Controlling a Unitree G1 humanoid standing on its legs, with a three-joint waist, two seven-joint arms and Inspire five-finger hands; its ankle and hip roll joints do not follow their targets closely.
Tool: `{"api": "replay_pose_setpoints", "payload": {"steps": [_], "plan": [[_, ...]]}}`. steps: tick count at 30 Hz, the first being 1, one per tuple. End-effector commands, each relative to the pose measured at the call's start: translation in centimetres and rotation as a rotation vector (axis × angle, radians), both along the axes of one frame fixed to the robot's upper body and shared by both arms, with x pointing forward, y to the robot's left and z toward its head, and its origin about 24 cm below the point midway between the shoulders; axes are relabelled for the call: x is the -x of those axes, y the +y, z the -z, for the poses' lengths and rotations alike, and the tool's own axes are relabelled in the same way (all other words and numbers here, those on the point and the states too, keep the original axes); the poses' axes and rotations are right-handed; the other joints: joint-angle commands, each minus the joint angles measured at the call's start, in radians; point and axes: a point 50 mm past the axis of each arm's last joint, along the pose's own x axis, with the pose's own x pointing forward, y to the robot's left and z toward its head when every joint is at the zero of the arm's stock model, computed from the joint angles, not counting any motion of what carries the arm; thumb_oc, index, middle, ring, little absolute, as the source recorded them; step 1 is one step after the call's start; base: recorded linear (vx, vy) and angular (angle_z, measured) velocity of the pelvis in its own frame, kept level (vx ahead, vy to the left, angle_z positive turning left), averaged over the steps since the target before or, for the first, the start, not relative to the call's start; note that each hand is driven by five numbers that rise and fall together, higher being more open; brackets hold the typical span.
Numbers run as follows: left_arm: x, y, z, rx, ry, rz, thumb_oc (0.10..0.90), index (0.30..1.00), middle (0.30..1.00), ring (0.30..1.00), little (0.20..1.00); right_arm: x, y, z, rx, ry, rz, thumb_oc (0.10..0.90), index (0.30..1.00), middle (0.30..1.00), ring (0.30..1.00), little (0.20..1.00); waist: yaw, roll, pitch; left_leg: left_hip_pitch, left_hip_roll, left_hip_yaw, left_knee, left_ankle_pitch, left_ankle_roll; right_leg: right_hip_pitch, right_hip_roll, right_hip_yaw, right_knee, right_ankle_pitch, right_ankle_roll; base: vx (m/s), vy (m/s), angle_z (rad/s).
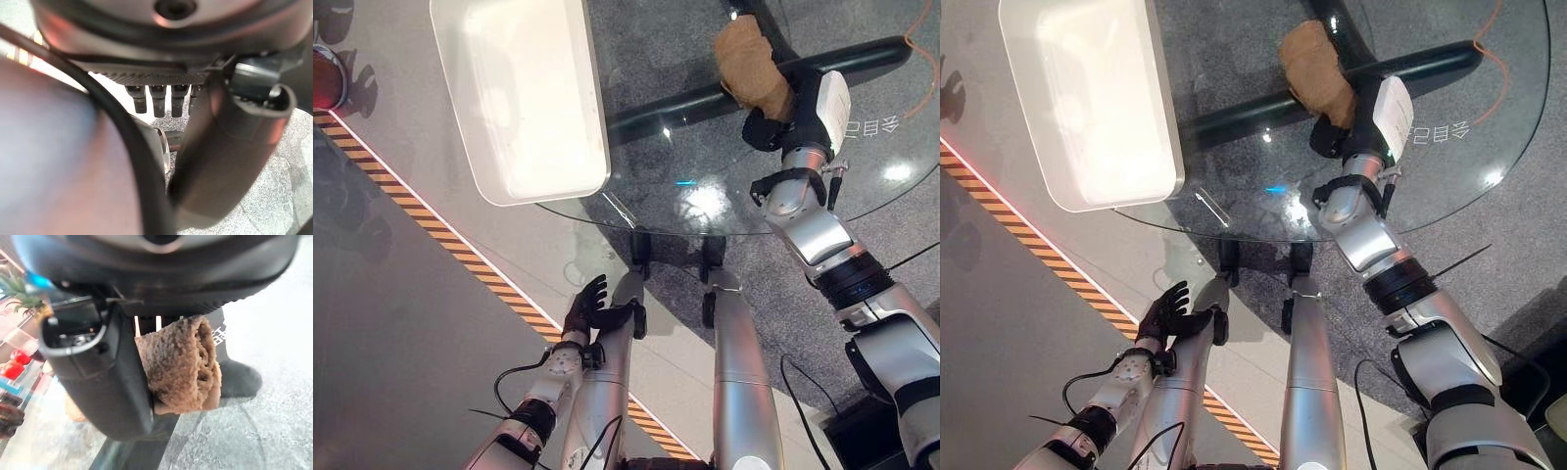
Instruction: Wipe the table with a cloth and put it in the basket.
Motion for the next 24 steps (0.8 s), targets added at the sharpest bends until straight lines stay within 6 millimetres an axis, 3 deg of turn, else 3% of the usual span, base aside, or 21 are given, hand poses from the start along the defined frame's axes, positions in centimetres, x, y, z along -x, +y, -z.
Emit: {"api": "replay_pose_setpoints", "payload": {"steps": [1, 9, 18, 24], "plan": [[3.4, 1.1, 2.8, -0.061, 0.102, -0.013, 0.8, 0.9, 0.9, 0.9, 0.9, 1.4, 8.5, 4.0, 0.12, 0.183, -0.467, 0.1, 0.3, 0.3, 0.3, 0.2, 0.014, 0.076, -0.01, -0.042, -0.063, -0.058, 0.092, -0.073, -0.015, -0.038, 0.04, 0.095, -0.065, 0.052, 0.046, -0.01, -0.064, -0.02], [3.0, 2.3, 2.6, -0.096, 0.1, -0.014, 0.8, 0.9, 0.9, 0.9, 0.9, 1.7, 7.9, 5.3, 0.136, 0.235, -0.538, 0.1, 0.3, 0.3, 0.3, 0.2, 0.014, 0.055, -0.01, -0.048, -0.061, -0.065, 0.097, -0.08, -0.013, -0.046, 0.041, 0.091, -0.056, 0.052, 0.053, -0.01, -0.04, 0.01], [2.3, 3.5, 2.1, -0.134, 0.098, -0.018, 0.8, 0.9, 0.9, 0.9, 0.9, 2.5, 9.0, 4.4, 0.23, 0.284, -0.722, 0.1, 0.3, 0.3, 0.3, 0.2, 0.018, 0.036, -0.01, -0.046, -0.055, -0.071, 0.094, -0.078, -0.014, -0.041, 0.038, 0.081, -0.052, 0.053, 0.057, -0.01, -0.041, 0.06], [2.0, 4.2, 1.9, -0.146, 0.096, -0.024, 0.8, 0.9, 0.9, 0.9, 0.9, 2.7, 8.6, 4.2, 0.225, 0.294, -0.726, 0.1, 0.3, 0.3, 0.3, 0.2, 0.017, 0.025, -0.01, -0.047, -0.052, -0.074, 0.09, -0.076, -0.014, -0.043, 0.04, 0.077, -0.05, 0.054, 0.059, -0.01, -0.018, 0.05]]}}
